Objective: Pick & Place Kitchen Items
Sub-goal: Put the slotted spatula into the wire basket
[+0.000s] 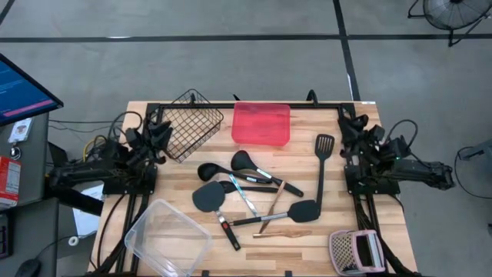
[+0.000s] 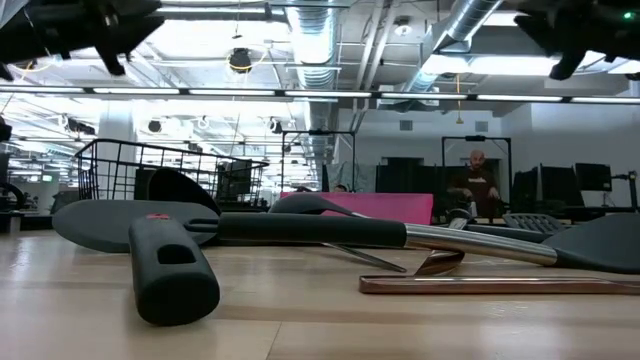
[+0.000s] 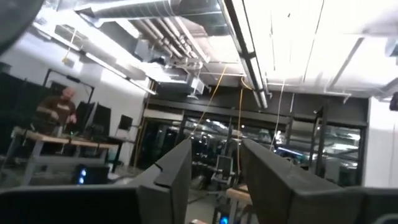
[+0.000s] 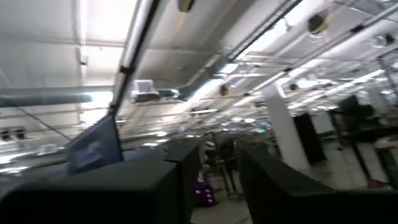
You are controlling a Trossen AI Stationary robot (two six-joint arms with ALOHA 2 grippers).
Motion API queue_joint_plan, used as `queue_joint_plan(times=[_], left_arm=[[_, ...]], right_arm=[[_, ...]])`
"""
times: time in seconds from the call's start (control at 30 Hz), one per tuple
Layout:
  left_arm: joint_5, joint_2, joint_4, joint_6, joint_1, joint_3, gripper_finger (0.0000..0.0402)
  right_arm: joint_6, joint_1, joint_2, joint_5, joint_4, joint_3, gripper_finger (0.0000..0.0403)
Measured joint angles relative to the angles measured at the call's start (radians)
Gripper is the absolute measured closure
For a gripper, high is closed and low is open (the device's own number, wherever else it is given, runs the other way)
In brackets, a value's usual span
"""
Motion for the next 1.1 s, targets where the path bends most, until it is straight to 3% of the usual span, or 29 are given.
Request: queue_joint_plan(times=[0.3,0.4,0.53,0.8,1.1], left_arm=[[-0.012,0.244,-0.016,0.062,0.000,0.135,0.0256],[-0.025,0.328,-0.043,0.088,0.000,0.182,0.0256],[-0.117,0.368,-0.180,0.107,0.000,0.254,0.0256],[-0.151,0.248,-0.279,0.139,0.000,0.298,0.0256],[-0.160,0.041,-0.456,0.103,0.000,0.297,0.0257]], right_arm=[[-0.082,0.001,0.198,0.107,-0.062,0.158,0.0158],[-0.123,0.001,0.280,0.151,-0.104,0.246,0.0144],[-0.163,0.001,0.386,0.248,-0.231,0.388,0.0143],[-0.085,-0.010,0.567,0.497,-0.559,0.634,0.0143],[0.115,-0.087,0.730,0.513,-0.799,0.771,0.0143]])
